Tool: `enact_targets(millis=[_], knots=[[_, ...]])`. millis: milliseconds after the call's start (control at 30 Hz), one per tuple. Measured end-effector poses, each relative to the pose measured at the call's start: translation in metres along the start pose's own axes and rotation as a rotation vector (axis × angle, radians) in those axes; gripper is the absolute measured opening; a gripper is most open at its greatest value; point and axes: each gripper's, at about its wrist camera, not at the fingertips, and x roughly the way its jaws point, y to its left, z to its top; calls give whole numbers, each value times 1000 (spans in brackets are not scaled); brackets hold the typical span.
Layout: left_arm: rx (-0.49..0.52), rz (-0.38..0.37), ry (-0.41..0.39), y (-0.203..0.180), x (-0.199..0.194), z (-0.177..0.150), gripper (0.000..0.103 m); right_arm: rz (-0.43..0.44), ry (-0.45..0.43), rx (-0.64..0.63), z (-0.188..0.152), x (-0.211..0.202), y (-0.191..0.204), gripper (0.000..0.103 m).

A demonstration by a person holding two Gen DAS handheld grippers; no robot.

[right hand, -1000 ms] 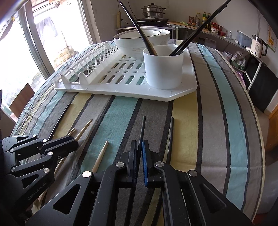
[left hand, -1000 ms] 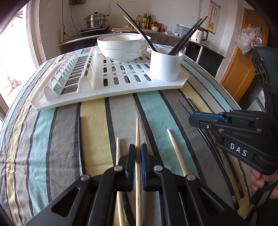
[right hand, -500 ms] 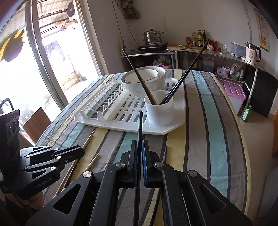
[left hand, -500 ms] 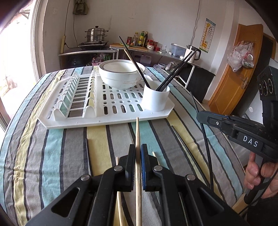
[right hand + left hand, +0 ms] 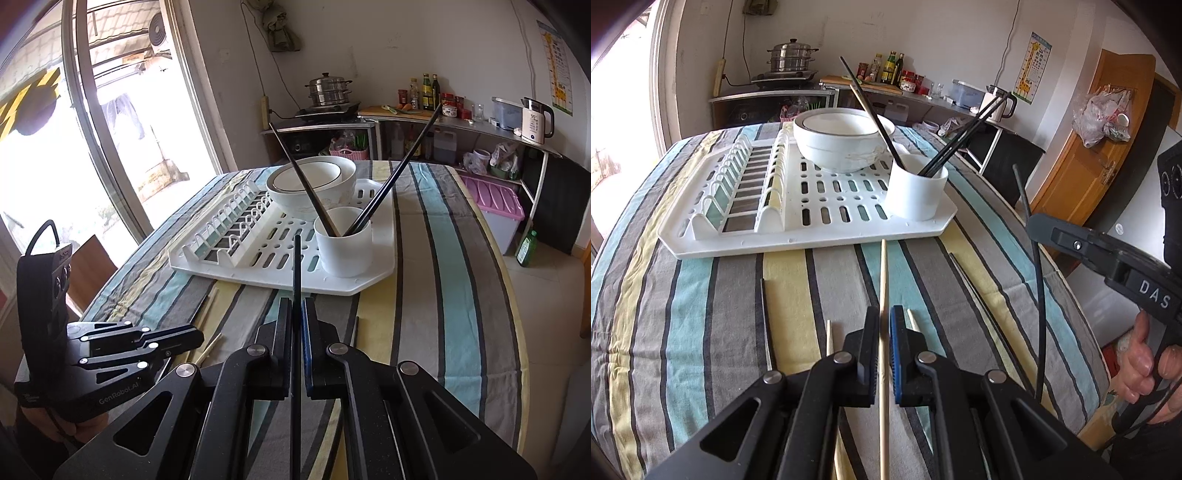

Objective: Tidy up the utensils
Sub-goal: 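Grasp a wooden chopstick with the left tool while the right tool grasps a black chopstick, then lift the wooden chopstick with the left tool while the right tool carries the black chopstick to the white cup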

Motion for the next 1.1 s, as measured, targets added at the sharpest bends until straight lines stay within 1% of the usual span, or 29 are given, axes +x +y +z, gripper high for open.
enact_targets(millis=[100,267,333,400,467,500,633,667,767,833,900,933,967,1033,1100], knots=[[0,24,62,0,18,-4,6,3,1,-1,-1,1,0,5],[14,71,132,0,38,-7,6,0,2,2,-1,1,-1,5],[12,82,147,2,42,-6,7,0,2,2,-1,1,-1,5],[30,120,158,2,46,-5,8,0,2,2,-1,1,-1,5],[44,115,166,2,48,-3,11,1,2,3,-1,1,-1,5],[46,108,183,2,50,-2,13,0,2,2,-1,1,-2,5],[79,113,212,-3,55,0,22,0,1,2,-1,0,-2,5],[84,116,219,-5,55,1,24,1,1,2,-1,0,-2,5],[127,144,222,-12,59,3,24,1,0,2,-1,0,-2,5],[153,148,222,-15,60,5,24,3,-1,3,-1,-1,-3,5],[152,146,225,-15,61,7,18,4,-3,4,0,-2,-3,5],[152,151,226,-14,62,8,9,5,-5,5,0,-3,-4,5],[150,151,228,-14,63,9,6,6,-7,6,0,-3,-4,5],[139,145,222,-12,61,11,6,7,-11,6,1,-5,-4,5],[124,133,193,-10,54,14,6,7,-18,5,1,-8,-5,5]])
